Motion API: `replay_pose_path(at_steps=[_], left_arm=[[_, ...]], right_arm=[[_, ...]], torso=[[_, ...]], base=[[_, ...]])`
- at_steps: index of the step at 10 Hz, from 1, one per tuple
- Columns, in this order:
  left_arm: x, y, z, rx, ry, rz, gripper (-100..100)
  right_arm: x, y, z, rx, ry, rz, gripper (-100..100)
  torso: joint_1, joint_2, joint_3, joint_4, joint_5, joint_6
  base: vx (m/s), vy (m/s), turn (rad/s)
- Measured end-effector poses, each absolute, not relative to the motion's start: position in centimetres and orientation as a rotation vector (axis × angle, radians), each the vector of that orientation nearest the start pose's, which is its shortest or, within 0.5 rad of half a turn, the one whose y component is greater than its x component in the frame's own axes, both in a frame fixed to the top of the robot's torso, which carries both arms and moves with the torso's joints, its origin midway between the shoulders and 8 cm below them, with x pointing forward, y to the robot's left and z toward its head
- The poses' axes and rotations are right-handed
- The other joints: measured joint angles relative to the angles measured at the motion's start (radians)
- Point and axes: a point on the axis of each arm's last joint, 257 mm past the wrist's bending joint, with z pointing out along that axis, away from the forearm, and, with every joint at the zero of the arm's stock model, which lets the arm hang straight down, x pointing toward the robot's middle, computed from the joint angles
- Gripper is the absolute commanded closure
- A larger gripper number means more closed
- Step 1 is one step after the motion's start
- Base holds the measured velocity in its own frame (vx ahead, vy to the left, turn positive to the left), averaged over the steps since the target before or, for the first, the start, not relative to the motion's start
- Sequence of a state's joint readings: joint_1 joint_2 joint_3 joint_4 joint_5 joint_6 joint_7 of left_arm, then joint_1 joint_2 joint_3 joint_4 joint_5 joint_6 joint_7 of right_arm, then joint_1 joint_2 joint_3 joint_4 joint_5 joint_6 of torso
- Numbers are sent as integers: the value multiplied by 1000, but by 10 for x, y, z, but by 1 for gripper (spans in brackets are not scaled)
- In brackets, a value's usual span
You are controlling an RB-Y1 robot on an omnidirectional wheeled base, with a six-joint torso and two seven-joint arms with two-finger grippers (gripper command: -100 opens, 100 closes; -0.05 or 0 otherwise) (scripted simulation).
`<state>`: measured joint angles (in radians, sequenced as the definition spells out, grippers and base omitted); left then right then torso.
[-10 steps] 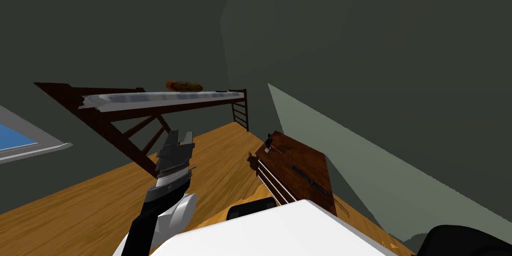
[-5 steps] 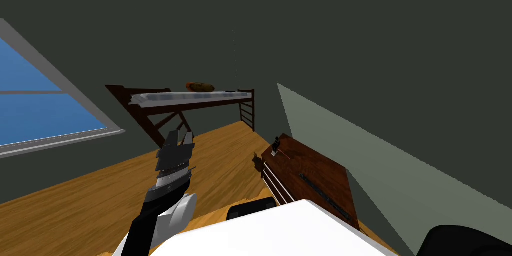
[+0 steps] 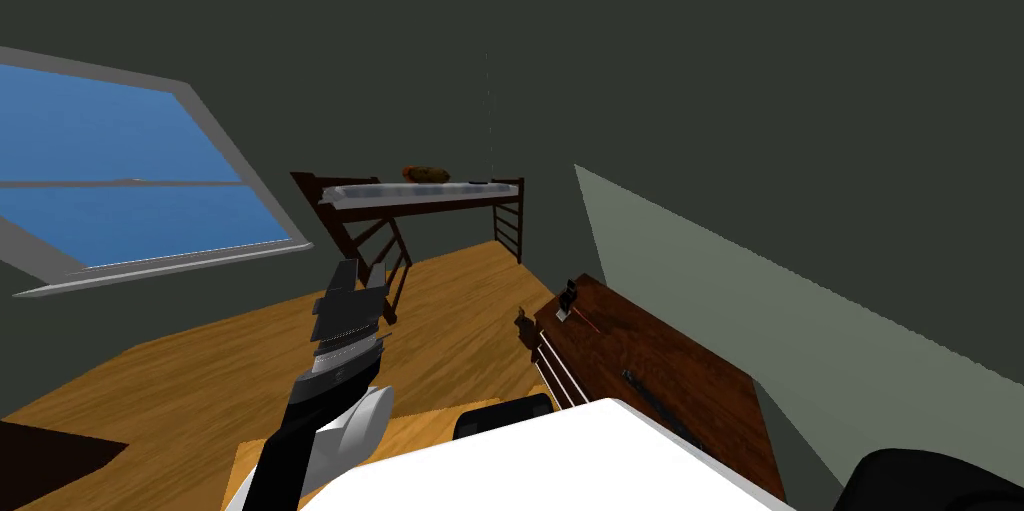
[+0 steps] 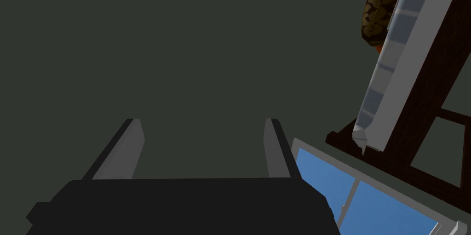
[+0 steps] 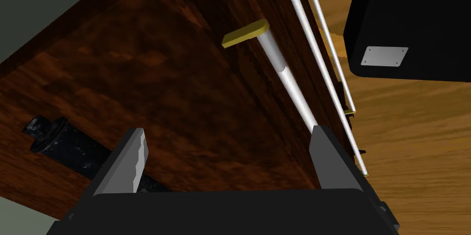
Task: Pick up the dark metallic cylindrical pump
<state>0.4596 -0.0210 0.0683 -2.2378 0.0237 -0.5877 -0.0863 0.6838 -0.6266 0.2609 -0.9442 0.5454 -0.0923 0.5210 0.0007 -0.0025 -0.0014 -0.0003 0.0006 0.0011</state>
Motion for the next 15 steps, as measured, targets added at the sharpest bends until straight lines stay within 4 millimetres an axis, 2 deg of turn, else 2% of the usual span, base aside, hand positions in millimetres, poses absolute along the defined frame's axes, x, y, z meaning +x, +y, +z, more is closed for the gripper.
replay_pose_path(at_steps=[2, 3, 5, 9, 11, 12, 13, 15], left_arm=[[334, 301, 36, -584, 538, -1197, 0], [334, 301, 36, -584, 538, -1197, 0], [334, 301, 36, -584, 538, -1197, 0], [334, 301, 36, -584, 538, -1197, 0], [334, 301, 36, -584, 539, -1197, 0], [334, 301, 36, -584, 539, -1197, 0], [334, 301, 36, -584, 538, -1197, 0], [334, 301, 36, -584, 538, -1197, 0]], right_arm=[[-68, -524, -591, 44, 2886, -380, -100], [-84, -539, -590, -1, 2919, -435, -100], [-100, -562, -586, -59, 2961, -513, -100], [-113, -589, -580, -187, 3012, -636, -100], [-110, -589, -584, -276, 3026, -667, -100], [-109, -589, -585, -281, 3026, -671, 0], [-109, -590, -585, -281, 3026, -671, -100], [-101, -578, -594, -266, 3027, -671, -100]], torso=[[0, 0, 0, 0, 0, 0], [-1, -1, 0, 0, 0, 0], [-1, 0, 0, 0, 0, 0], [-3, -2, -1, 0, -1, 0], [-5, -4, -2, -1, -1, 1], [-3, -1, -1, 0, -1, 1], [0, 1, 1, 0, 0, 1], [-4, 6, 3, 1, -1, 1]], base=[[53, -2, 298], [53, -15, 112], [37, -14, 121], [65, -38, 256], [72, -68, 122], [9, -9, -3], [-37, -44, 56], [-68, -89, 45]])
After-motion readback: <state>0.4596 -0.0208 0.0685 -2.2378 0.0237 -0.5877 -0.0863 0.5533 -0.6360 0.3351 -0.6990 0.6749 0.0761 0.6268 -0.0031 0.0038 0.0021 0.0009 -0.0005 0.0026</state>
